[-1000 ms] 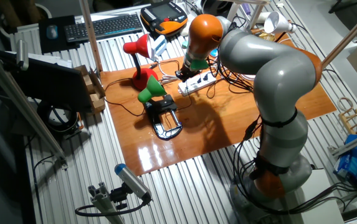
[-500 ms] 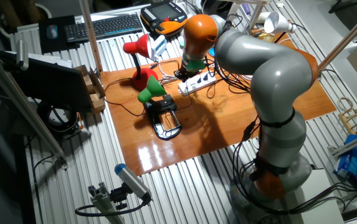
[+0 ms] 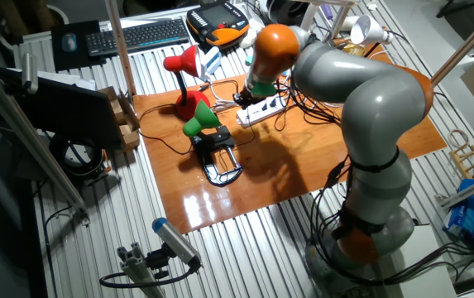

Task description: Plug in the power cord of the desk lamp, turn on the socket, and light up the desk lamp

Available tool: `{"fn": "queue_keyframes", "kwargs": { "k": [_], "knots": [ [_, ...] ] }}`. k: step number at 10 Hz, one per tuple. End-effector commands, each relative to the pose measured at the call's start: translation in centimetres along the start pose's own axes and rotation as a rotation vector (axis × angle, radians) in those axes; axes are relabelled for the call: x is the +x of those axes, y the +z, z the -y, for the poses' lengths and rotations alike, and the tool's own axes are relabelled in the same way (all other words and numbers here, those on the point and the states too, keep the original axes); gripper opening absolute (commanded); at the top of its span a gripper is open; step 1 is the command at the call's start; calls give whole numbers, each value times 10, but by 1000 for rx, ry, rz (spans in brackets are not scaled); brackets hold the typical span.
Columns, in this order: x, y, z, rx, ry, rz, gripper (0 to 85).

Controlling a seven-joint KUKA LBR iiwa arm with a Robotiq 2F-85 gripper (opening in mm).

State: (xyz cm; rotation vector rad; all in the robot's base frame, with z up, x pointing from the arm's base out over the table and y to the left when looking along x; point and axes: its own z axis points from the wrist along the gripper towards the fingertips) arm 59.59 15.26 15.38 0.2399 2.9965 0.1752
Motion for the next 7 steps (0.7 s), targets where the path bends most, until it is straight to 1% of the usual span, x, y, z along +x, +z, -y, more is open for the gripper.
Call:
{"fn": "queue_keyframes", "kwargs": {
  "k": [1, 3, 5, 6, 7],
  "knots": [
    [6, 3, -2, 8, 2, 0, 0],
    [13, 11, -6, 6, 9, 2, 0],
    [20, 18, -7, -2, 7, -26, 0],
    [24, 24, -10, -39, 29, -34, 0],
    [28, 29, -11, -54, 35, -37, 0]
  ]
}}
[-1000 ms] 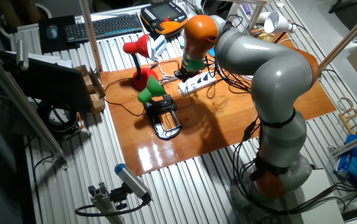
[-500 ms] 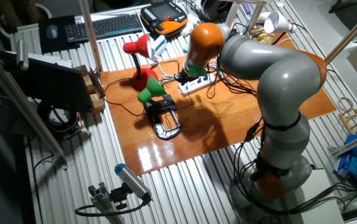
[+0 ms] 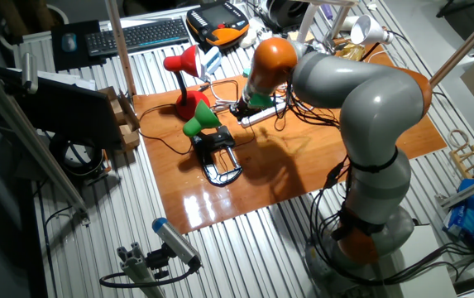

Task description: Plug in the power cord of the desk lamp, turn on the socket, and light up the desk lamp

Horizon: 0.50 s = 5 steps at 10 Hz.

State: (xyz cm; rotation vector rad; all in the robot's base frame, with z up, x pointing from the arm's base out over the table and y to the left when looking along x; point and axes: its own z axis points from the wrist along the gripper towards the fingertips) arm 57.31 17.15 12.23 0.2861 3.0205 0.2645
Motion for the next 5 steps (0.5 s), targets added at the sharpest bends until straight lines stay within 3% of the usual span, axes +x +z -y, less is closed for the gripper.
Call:
{"fn": "queue_keyframes", "kwargs": {
  "k": [1, 3, 5],
  "knots": [
    [3, 3, -1, -3, -4, 0, 0],
    [6, 5, -3, -4, -28, -13, 0],
    [6, 5, -3, 84, -125, 5, 0]
  ]
}}
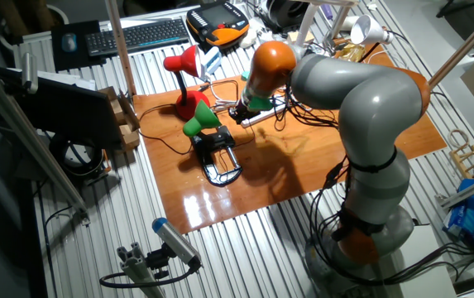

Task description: Plug in the power cord of the desk lamp, turn on the socket, and light up the desk lamp

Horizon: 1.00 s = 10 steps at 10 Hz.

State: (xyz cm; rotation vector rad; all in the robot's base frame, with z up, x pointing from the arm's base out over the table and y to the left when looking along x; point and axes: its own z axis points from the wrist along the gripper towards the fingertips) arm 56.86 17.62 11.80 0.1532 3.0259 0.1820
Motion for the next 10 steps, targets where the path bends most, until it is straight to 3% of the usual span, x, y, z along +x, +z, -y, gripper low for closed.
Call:
{"fn": "queue_keyframes", "kwargs": {
  "k": [1, 2, 3, 5, 7, 10],
  "knots": [
    [0, 0, 0, 25, -54, 2, 0],
    [0, 0, 0, 21, -78, -6, 0],
    [0, 0, 0, 35, -87, -12, 0],
    [0, 0, 0, 18, -96, -8, 0],
    [1, 1, -4, -42, -88, -4, 0],
    [2, -2, -18, -37, -79, -7, 0]
  ]
}}
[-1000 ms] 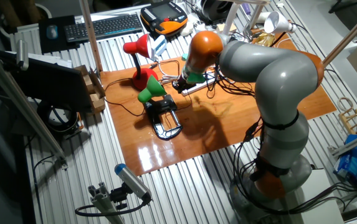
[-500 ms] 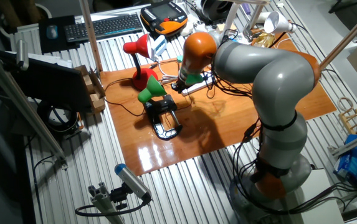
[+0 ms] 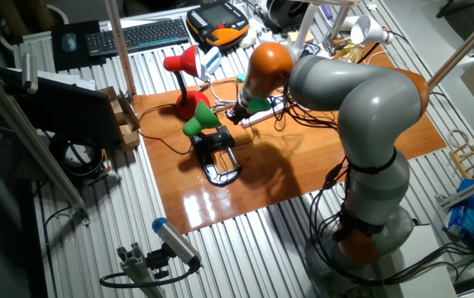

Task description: Plug in the power cord of the desk lamp, turn on the socket, and light up the desk lamp

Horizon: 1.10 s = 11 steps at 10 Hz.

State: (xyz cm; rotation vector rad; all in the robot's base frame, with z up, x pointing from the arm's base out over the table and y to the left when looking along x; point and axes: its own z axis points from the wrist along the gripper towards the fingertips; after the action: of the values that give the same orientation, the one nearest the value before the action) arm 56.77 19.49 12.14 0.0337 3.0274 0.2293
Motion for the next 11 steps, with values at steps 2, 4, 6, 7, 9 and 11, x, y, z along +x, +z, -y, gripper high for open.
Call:
{"fn": "queue_keyframes", "kwargs": {
  "k": [2, 4, 6, 7, 9, 11],
  "knots": [
    [3, 6, -6, 6, 27, -5, 0],
    [2, 15, 0, 17, 35, 0, 0],
    [6, 23, 0, 36, 50, -1, 0],
    [9, 27, -1, 33, 55, -1, 0],
    [10, 28, -2, 31, 60, -12, 0],
    [14, 31, -7, 38, 70, -5, 0]
  ]
}}
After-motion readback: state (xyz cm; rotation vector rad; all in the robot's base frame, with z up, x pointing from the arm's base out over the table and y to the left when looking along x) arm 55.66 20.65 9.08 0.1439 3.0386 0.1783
